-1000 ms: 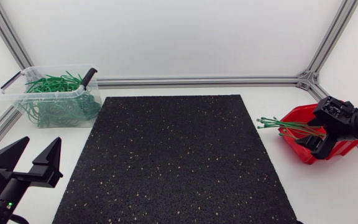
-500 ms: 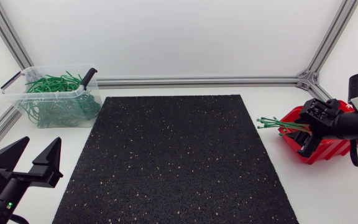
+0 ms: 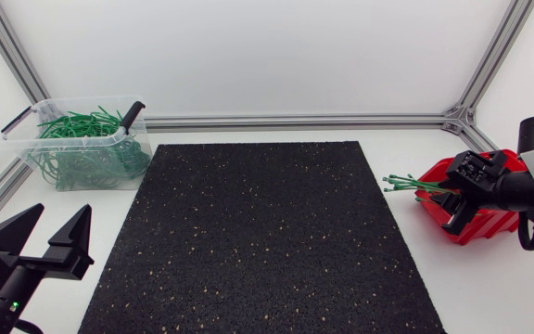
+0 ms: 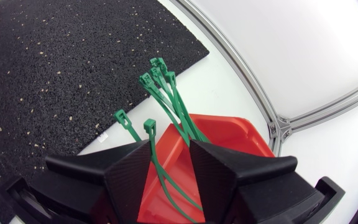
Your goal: Take a green cable tie from the red box, thread the tail through the head to close it, then place it in the transparent bin on the left.
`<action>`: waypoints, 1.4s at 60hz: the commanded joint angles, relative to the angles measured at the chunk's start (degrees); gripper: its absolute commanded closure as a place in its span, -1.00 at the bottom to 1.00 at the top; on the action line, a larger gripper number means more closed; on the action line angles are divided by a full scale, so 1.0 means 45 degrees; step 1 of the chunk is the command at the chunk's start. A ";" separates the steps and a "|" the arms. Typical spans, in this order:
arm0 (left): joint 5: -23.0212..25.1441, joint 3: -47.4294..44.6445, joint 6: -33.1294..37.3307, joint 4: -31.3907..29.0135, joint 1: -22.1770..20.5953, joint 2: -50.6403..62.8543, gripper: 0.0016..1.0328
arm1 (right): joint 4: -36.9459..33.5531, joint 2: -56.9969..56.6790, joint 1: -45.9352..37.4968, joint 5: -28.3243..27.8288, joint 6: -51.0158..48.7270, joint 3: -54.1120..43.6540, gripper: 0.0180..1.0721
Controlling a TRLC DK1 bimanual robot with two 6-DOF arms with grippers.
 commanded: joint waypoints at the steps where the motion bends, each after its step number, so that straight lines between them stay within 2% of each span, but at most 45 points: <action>1: 0.0081 -0.0542 -0.0201 -0.0069 0.0076 -0.0066 -0.94 | 0.0158 0.0236 -0.0234 0.0057 -0.0267 -0.0381 0.13; 20: 0.0081 -0.0542 -0.0201 -0.0069 0.0096 -0.0066 -0.94 | 0.0510 0.0627 -0.0722 -0.0022 -0.0697 -0.0596 0.14; 26: 0.0081 -0.0542 -0.0201 -0.0069 0.0096 -0.0066 -0.94 | 0.0686 0.0822 -0.0702 -0.0217 -0.0716 -0.0674 0.52; 31: 0.0061 -0.0542 -0.0201 -0.0069 0.0096 -0.0066 -0.94 | 0.0764 0.0978 -0.0663 -0.0354 -0.0716 -0.0732 0.60; 36: 0.0061 -0.0542 -0.0201 -0.0069 0.0096 -0.0066 -0.94 | 0.0764 0.0978 -0.0546 -0.0607 -0.0716 -0.0732 0.90; 55: 0.0061 -0.0542 -0.0201 -0.0069 0.0076 -0.0066 -0.94 | -0.0389 -0.0916 -0.0937 -0.1330 -0.0775 -0.0361 0.89; 84: 0.0061 -0.0542 -0.0201 -0.0069 0.0018 -0.0066 -0.94 | -0.0916 -0.1424 -0.1347 -0.1779 -0.1165 -0.0361 0.89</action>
